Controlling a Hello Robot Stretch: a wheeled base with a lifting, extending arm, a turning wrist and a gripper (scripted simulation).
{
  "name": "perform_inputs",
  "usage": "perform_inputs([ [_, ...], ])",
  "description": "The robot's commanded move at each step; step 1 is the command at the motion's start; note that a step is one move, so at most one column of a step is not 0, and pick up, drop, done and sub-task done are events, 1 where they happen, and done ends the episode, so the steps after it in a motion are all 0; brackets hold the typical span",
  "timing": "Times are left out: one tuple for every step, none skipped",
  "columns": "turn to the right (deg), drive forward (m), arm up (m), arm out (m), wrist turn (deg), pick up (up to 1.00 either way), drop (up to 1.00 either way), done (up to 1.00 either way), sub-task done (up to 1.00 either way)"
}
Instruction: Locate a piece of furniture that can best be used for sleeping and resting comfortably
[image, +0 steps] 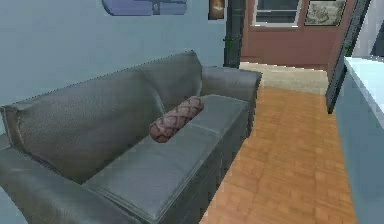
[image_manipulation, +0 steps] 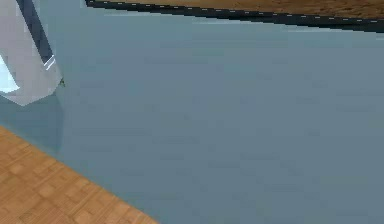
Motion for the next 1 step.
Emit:
perform_inputs([
  [0.0, 0.15, 0.00, 0.00, 0.0, 0.00, 0.00, 0.00, 0.00],
])
